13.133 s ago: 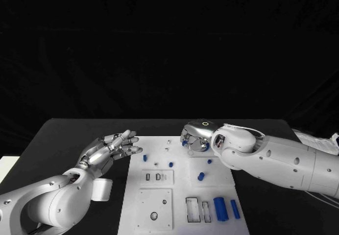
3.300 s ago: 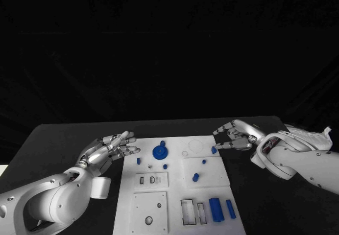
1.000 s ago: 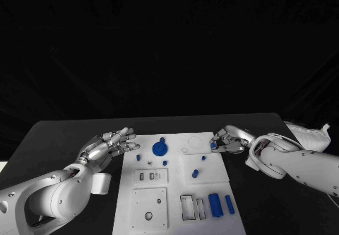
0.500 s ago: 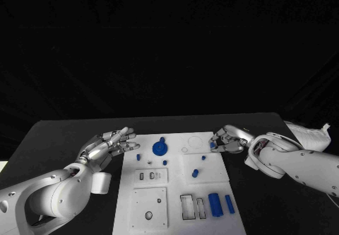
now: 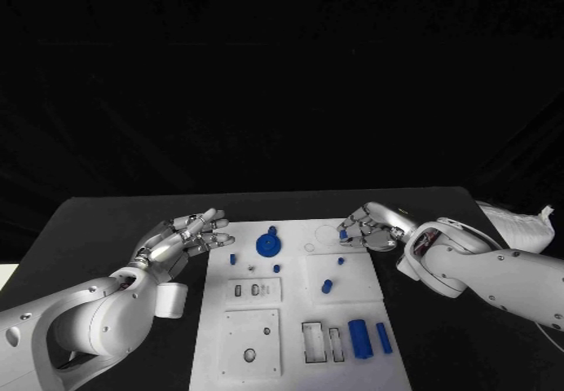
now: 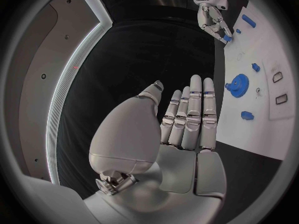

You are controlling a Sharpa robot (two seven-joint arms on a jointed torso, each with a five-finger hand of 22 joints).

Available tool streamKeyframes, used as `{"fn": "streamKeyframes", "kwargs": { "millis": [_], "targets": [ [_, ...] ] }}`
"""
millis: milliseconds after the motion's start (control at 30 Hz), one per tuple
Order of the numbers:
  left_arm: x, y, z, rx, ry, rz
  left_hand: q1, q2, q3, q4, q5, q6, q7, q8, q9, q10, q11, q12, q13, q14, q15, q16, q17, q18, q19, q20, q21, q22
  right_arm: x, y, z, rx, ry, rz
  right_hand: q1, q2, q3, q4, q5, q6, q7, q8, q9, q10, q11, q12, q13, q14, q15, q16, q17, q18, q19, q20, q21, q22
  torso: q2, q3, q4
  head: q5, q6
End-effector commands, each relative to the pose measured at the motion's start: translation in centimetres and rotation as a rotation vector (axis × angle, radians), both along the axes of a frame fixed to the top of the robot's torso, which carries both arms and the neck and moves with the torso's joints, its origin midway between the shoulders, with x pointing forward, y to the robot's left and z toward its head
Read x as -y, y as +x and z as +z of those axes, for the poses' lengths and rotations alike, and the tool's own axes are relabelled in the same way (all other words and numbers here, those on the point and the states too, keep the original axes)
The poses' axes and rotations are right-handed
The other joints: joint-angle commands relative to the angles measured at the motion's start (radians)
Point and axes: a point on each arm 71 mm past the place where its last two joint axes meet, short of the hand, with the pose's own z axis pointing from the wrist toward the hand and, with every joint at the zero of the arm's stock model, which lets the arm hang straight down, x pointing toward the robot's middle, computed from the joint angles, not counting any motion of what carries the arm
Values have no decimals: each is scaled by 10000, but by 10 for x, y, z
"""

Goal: Assemble the parts on the task board

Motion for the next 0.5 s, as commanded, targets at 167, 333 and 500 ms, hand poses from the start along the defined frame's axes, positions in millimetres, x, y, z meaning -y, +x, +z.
{"fn": "streamKeyframes", "kwargs": {
  "millis": [167, 333, 500],
  "targets": [
    [2, 2, 0, 114, -99, -36, -11, 78, 6, -62, -53, -39, 40, -55, -6, -33, 3, -68, -2, 8, 51, -32, 12, 45, 1, 66, -35, -9, -40, -3, 13, 382, 403, -172, -342, 89, 166, 241, 23, 98, -68, 4, 27, 260, -141, 7, 649, 1005, -56, 36, 2458, -67, 231, -76, 29, 377, -140, -62, 14, 139, -149],
    [2, 4, -1, 113, -93, -13, -11, 78, 6, -62, -53, -39, 40, -55, -6, -33, 3, -68, -2, 8, 51, -32, 12, 45, 1, 66, -35, -9, -75, -6, 13, 283, 552, 311, -341, 75, 178, 232, 12, 101, -74, 4, 27, 258, -145, 0, 646, 1004, -58, 34, 2452, -66, 228, -77, 25, 369, -211, -91, 58, 294, -237],
    [1, 6, -3, 118, -69, 45, -10, 79, 6, -62, -53, -39, 40, -55, -6, -33, 3, -68, -2, 8, 51, -32, 12, 45, 1, 66, -35, -9, -113, -13, 6, 171, 333, 1054, -340, 45, 199, 213, -14, 100, -77, 0, 25, 243, -150, -36, 623, 1003, -62, 32, 2450, -63, 224, -80, 19, 357, -287, -144, 91, 482, -386]
  ]
}}
